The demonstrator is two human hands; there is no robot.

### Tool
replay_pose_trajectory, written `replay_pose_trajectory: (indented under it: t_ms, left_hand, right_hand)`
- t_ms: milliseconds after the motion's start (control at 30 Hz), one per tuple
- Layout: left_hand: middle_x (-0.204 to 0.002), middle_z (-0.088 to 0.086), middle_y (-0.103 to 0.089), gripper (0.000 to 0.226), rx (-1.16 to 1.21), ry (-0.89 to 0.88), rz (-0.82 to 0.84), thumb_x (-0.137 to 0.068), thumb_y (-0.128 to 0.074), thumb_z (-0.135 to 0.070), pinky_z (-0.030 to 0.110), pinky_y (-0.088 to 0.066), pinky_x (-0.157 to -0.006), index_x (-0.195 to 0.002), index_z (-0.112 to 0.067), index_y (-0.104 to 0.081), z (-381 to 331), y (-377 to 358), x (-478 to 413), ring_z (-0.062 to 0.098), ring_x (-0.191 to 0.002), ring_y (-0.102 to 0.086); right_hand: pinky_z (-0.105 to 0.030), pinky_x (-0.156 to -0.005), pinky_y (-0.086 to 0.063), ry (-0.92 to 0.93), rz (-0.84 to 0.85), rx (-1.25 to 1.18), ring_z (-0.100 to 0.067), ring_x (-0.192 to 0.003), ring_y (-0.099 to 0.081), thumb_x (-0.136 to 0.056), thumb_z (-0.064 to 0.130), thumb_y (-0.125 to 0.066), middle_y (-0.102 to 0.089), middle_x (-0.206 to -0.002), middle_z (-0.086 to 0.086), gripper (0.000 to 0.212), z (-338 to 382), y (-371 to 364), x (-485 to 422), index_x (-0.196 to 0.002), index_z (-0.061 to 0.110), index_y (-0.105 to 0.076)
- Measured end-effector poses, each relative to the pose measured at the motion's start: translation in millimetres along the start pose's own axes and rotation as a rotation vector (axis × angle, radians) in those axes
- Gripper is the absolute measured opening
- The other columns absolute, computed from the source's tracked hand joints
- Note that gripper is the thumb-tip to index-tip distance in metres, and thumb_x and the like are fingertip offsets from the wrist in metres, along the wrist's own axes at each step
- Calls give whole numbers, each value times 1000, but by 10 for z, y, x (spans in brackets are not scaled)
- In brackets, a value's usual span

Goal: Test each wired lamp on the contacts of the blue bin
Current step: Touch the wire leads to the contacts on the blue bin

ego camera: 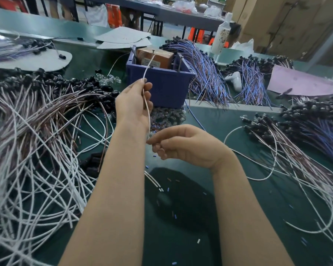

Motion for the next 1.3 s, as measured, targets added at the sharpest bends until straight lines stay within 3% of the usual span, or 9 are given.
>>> replay_pose_trajectory:
  t_ms: [100,200,367,433,500,633,900,1100,1300]
  left_hand:
    - [-64,-7,-59,14,-29,-19,-3,-95,-54,-13,13,-34,-40,-83,-15,-59,-27,-9,8,-1,-45,-46]
    - [-60,-7,-60,13,-92,-34,-44,-94,-53,-11,14,-35,-41,-82,-14,-59,-11,3,7,-2,-43,-48]
    - [-61,-1,-48,19,-65,-3,-119,-95,-40,-3,15,-33,-36,-79,-9,-48,42,21,-20,1,-35,-40]
    - [-53,-4,-34,23,-22,41,-108,-96,-32,-4,14,-22,-31,-77,-12,-40,58,18,-28,3,-30,-26]
    - [-41,-9,-28,24,-78,35,-84,-99,-30,-10,14,-17,-30,-79,-14,-40,56,16,-33,4,-29,-20]
    - [-36,-13,-31,29,-293,-80,-9,-103,-34,-17,13,-20,-32,-80,-12,-51,11,-40,-38,2,-31,-26]
    - [-33,-9,-45,30,-663,-344,-52,-93,-39,-9,12,-31,-37,-68,-10,-56,-140,-123,-138,6,-30,-44]
    - [-32,-7,-47,33,-756,-330,-22,-93,-38,-8,14,-33,-39,-65,-10,-54,-48,-152,-171,6,-29,-44]
    - [-33,-7,-47,35,-789,-308,-10,-92,-38,-8,19,-35,-43,-62,-9,-55,-18,-137,-156,6,-29,-44]
  right_hand:
    - [-16,-64,-51,135,-126,-37,-7,-63,-59,-80,-6,-57,-67,-72,1,17,59,84,25,-92,4,-67]
    - [-13,-60,-49,307,-382,-197,-6,-61,-56,-73,12,-64,-65,-68,1,12,185,222,26,-81,10,-72]
    - [-29,-74,-56,462,-741,-396,-14,-73,-67,-95,20,-54,-69,-73,1,17,288,431,-32,-85,19,-68]
    - [-22,-58,-53,437,-842,-404,-8,-55,-59,-100,21,-46,-57,-56,4,21,332,488,-102,-89,17,-64]
    - [-16,-44,-39,390,-934,-374,-5,-45,-42,-101,12,-40,-42,-50,6,25,391,565,-186,-91,15,-62]
    - [-15,-43,-39,348,-978,-285,-5,-44,-43,-92,-9,-30,-51,-62,0,32,480,636,-320,-95,9,-56]
    - [-16,-52,-51,471,-1022,-254,-7,-49,-64,-96,-5,-44,-61,-76,-13,14,506,633,-539,-91,6,-51]
    - [-17,-44,-45,403,-1099,-19,-6,-38,-55,-97,0,-40,-62,-78,-11,17,401,650,-568,-89,15,-45]
    - [-16,-47,-47,399,-1080,27,-6,-42,-58,-96,-3,-38,-62,-87,-9,16,389,615,-618,-96,9,-49]
Point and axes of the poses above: each hand's wrist, its own x-axis away from the middle knuckle, its own y-axis out of the back of the hand, z = x × y, the point moved 3 cm from there along -x, towards the middle knuckle
